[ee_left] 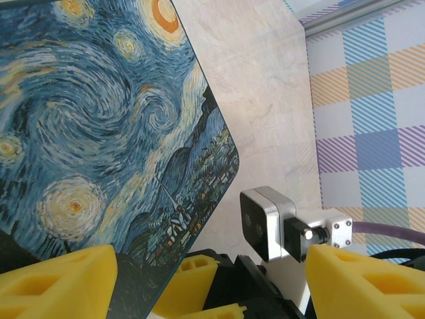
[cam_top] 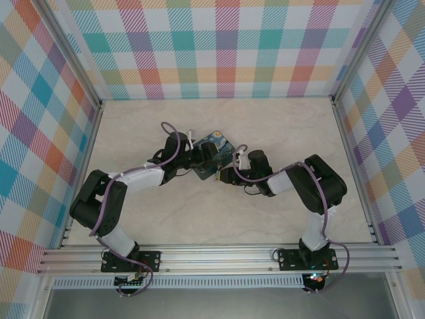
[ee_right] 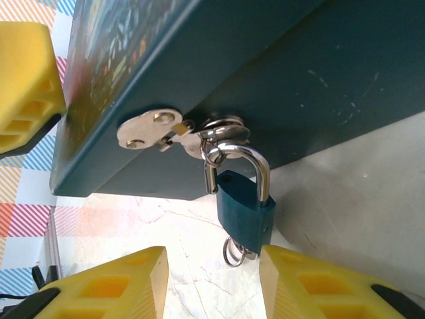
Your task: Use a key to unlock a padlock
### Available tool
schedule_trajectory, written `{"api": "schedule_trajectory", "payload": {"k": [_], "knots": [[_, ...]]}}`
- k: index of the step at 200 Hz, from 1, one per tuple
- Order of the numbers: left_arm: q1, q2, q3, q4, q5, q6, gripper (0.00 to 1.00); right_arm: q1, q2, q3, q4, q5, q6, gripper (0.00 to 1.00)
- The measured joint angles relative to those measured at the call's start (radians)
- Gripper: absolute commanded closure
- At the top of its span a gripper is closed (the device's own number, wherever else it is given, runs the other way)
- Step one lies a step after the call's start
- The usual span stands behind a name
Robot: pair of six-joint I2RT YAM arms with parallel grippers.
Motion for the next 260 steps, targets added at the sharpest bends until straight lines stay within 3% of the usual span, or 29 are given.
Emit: {"api": "schedule_trajectory", "payload": {"k": [119, 198, 260], "knots": [[0.000, 0.000, 0.000, 0.000, 0.000, 0.000, 0.25, 0.005, 0.025, 0.051, -0.030, 0.010, -0.005, 0.54], [0.000, 0.000, -0.001, 0.002, 0.000, 0.000, 0.25, 0.023, -0.002, 0.050, -0.043, 0.152, -0.074, 0.46], [0.000, 0.000, -0.003, 0.005, 0.000, 0.000, 0.25, 0.010, 0.013, 0.051, -0.013, 0.139, -0.088, 0.51]]}}
